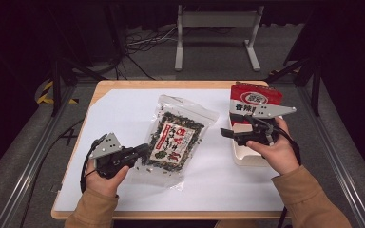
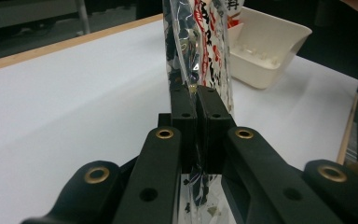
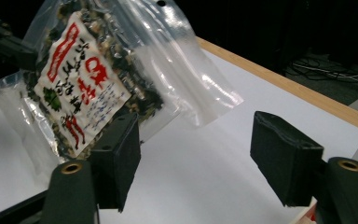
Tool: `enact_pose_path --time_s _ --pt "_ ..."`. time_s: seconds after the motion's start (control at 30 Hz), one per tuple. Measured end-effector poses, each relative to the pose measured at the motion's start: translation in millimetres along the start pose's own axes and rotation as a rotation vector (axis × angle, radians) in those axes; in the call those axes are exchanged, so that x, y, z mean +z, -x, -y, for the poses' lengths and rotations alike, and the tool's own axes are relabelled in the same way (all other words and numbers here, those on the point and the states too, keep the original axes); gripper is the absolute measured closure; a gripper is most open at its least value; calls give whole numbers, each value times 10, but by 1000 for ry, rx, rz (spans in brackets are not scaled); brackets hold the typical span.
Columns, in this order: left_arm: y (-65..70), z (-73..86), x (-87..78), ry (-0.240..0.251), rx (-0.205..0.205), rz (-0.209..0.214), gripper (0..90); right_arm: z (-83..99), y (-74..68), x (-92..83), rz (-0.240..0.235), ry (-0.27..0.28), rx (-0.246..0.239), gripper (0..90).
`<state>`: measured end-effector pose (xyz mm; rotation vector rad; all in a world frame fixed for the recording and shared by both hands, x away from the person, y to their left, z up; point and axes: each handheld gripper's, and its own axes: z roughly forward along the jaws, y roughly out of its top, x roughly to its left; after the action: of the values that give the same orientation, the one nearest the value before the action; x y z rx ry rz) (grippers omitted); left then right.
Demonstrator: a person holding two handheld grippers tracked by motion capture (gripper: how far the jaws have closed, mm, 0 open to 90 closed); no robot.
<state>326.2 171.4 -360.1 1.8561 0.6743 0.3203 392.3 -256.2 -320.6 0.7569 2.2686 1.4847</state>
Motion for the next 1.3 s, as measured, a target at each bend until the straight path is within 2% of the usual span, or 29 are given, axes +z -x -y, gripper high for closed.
enact_pose_path --time_s 0.27,0.3,0.4,0.43,0.7,0.8,1.0,1.13,1.3 --pt "16 -2 -16 4 33 20 867 4 121 181 -7 -24 27 273" --pt "21 -1 -19 6 29 22 867 12 119 240 -29 -28 33 263" --pt "12 1 -21 6 30 28 867 13 107 283 -52 -28 37 259" --pt "8 2 -22 8 29 31 868 12 81 334 -76 -23 44 257" --pt "-21 17 -30 9 23 49 868 51 -6 506 -140 -23 67 258" --pt "-19 14 -29 13 28 53 869 64 -43 565 -154 -26 61 263" --pt "-15 14 -33 17 24 58 869 94 -81 672 -195 -10 95 272" --pt "-20 17 -35 18 22 63 870 127 -99 753 -206 -22 99 282" --pt "-40 27 -40 26 4 82 869 176 -120 835 -243 -28 129 283"
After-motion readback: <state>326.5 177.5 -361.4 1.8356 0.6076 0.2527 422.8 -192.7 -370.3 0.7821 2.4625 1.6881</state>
